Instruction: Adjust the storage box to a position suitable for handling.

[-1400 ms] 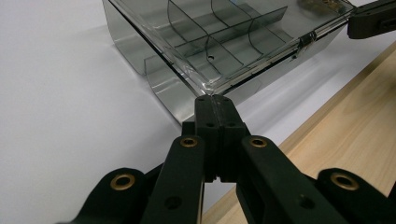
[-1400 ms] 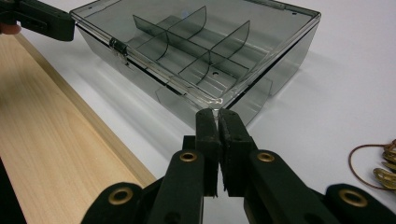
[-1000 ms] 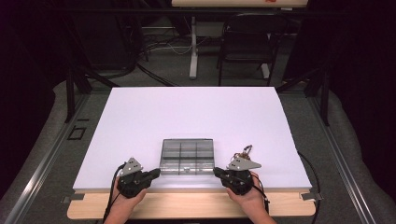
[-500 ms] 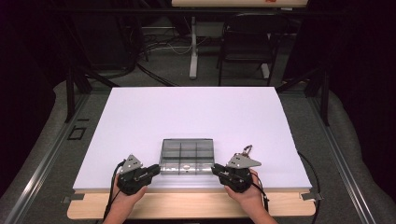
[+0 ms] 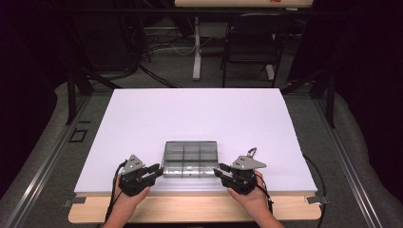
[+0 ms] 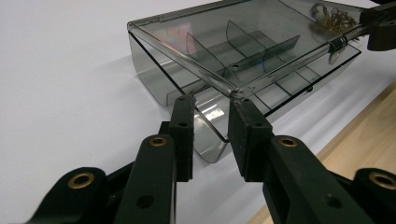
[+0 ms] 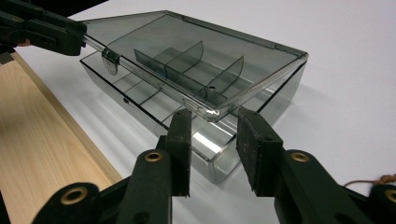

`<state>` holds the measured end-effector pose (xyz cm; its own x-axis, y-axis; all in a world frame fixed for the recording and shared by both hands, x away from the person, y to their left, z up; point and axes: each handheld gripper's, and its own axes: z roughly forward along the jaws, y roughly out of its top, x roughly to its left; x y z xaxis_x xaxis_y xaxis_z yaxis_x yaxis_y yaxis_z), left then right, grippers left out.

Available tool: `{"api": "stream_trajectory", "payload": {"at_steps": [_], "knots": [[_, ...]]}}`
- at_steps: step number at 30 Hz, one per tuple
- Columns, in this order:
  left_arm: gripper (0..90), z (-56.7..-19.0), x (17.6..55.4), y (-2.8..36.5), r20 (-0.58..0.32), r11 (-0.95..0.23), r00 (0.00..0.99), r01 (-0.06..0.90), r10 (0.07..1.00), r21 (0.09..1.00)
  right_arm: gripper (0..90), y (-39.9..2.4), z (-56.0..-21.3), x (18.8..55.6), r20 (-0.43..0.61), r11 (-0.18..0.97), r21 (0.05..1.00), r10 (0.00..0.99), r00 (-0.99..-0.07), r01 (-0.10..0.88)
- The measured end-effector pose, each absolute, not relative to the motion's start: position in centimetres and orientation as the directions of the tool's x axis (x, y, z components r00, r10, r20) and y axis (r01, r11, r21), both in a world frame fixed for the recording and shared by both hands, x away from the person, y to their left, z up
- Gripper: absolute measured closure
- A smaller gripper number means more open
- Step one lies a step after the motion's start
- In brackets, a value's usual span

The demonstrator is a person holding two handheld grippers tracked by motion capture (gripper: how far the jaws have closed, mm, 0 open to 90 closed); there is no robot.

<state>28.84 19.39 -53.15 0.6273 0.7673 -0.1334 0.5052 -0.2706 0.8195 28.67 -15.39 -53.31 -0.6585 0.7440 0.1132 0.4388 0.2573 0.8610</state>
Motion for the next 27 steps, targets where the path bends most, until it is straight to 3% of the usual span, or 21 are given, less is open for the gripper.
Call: {"api": "stream_trajectory", "payload": {"at_steps": [8,27], "knots": [[71.3,-52.3,29.1,19.1,-0.135,-0.268,0.645,0.487,0.752,0.831,61.9,-15.3,-52.6,29.0,0.092,0.261,0.868,0.75,-0.655,0.421],[72.7,-50.8,29.8,18.8,-0.109,-0.26,0.635,0.46,0.765,0.849,63.6,-14.9,-51.0,29.7,0.074,0.25,0.883,0.762,-0.644,0.398]]}}
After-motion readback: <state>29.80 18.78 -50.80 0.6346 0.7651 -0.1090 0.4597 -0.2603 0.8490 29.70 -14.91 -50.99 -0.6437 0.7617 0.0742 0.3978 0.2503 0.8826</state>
